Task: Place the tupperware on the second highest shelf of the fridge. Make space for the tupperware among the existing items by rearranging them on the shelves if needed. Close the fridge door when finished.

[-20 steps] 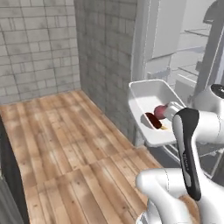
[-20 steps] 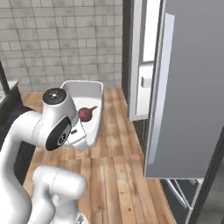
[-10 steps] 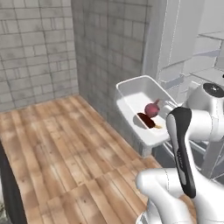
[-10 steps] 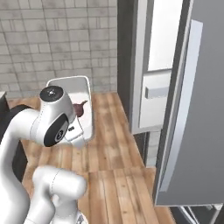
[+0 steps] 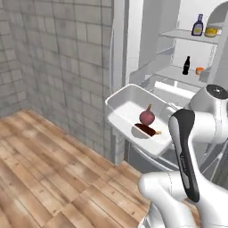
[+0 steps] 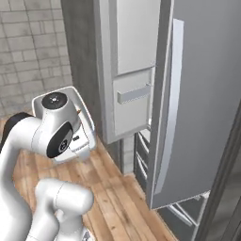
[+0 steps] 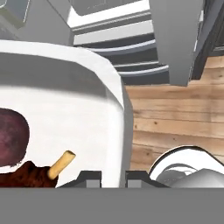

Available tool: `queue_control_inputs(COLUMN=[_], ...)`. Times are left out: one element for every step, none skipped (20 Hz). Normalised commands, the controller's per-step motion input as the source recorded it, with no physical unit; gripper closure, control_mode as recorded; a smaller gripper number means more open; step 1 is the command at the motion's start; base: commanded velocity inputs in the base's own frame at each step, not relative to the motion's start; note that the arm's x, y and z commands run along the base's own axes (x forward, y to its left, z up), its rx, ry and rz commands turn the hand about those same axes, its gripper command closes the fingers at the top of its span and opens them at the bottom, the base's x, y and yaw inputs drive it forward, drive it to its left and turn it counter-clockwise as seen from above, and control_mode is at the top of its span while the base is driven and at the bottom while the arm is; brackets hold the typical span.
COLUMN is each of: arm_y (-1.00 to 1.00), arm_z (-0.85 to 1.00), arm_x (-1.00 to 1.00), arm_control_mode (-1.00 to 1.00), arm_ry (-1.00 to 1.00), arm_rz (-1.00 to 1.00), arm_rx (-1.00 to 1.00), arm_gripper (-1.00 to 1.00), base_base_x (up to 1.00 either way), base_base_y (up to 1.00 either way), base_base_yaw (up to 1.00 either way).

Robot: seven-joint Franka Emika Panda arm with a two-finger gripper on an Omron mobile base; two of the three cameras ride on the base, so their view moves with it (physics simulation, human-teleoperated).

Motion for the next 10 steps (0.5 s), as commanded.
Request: queue_control_inputs(arm_y=[0.0, 0.0, 0.0, 0.0, 0.0, 0.0, 0.0, 0.0, 0.0, 0.0], arm_z=[0.0, 0.0, 0.0, 0.0, 0.0, 0.0, 0.0, 0.0, 0.0, 0.0], arm_x=[0.0, 0.0, 0.0, 0.0, 0.0, 0.0, 0.0, 0.0, 0.0, 0.0], arm_control_mode=[1.0, 1.0, 1.0, 1.0, 1.0, 1.0, 1.0, 1.0, 1.0, 1.0], arm_ry=[0.0, 0.0, 0.0, 0.0, 0.0, 0.0, 0.0, 0.0, 0.0, 0.0], arm_rz=[0.0, 0.0, 0.0, 0.0, 0.0, 0.0, 0.0, 0.0, 0.0, 0.0], arm_rx=[0.0, 0.0, 0.0, 0.0, 0.0, 0.0, 0.0, 0.0, 0.0, 0.0], arm_gripper=[1.0, 1.0, 1.0, 1.0, 1.0, 1.0, 1.0, 1.0, 1.0, 1.0], base_base_x=[0.5, 0.44, 0.33, 0.18, 0.13, 0.1, 0.09, 0.03, 0.0, 0.0], base_base_y=[0.33, 0.32, 0.27, 0.24, 0.21, 0.24, 0.28, 0.36, 0.41, 0.44], base_base_yaw=[-0.52, -0.52, -0.53, -0.54, -0.55, -0.56, -0.57, -0.57, -0.57, -0.57])
